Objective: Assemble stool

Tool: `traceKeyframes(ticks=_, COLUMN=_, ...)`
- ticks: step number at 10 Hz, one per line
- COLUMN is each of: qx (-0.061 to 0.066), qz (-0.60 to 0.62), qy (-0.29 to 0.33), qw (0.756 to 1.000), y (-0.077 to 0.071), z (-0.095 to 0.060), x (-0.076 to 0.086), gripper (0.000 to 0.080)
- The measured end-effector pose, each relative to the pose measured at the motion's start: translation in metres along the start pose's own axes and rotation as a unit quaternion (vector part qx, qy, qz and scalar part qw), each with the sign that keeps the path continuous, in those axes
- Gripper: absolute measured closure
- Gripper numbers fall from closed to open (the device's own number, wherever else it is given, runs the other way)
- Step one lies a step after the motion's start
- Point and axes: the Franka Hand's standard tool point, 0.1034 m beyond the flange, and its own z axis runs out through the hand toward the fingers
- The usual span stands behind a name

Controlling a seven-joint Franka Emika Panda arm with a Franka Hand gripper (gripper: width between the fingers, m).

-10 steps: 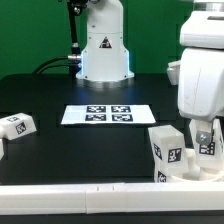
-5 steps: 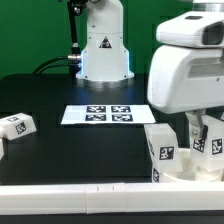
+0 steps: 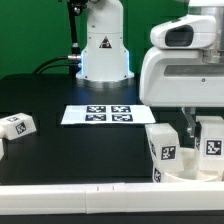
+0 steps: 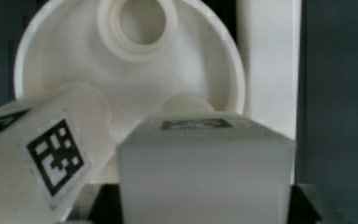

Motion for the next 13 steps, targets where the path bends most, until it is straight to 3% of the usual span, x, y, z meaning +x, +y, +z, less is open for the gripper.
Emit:
traceKeyframes(ticks=2, qx=0.010, qz=0.153, qy=-0.002, qw=0.988, y=-0.0026, z=0.0001, x=-0.0001, gripper=0.0465)
traceKeyframes(ticks=4, qx=0.025, qz=0.335, qy=0.004, qw=0.942, y=-0.0049, z=0.0013, x=0.0000, gripper=0.0465)
traceKeyframes(ticks=6, qx=0.025, qz=0.360, qy=0.003, qw=0.933, y=-0.0051, z=0.0013, x=0.0000, gripper=0.0465)
traceKeyframes(ticks=8, qx=0.032, qz=0.447, qy=-0.004, qw=0.894, y=-0.0047, z=0.0011, x=0.0006, gripper=0.0465)
traceKeyframes(ticks=9, qx=0.042, qz=0.507, qy=-0.012, qw=0.861, y=-0.0030, z=0.0005, x=0.0020, gripper=0.0465)
traceKeyframes(ticks=11, qx=0.055, qz=0.651, qy=-0.017, qw=0.757, y=-0.0056, z=0.0021, x=0.0016, gripper=0.0465)
traceKeyframes(ticks=12, qx=0.072, qz=0.711, qy=-0.017, qw=0.699, y=-0.0089, z=0.0031, x=0.0012, gripper=0.0465)
traceKeyframes(ticks=13, qx=0.078, qz=0.739, qy=-0.020, qw=0.669, y=-0.0088, z=0.0031, x=0.0017, gripper=0.0465)
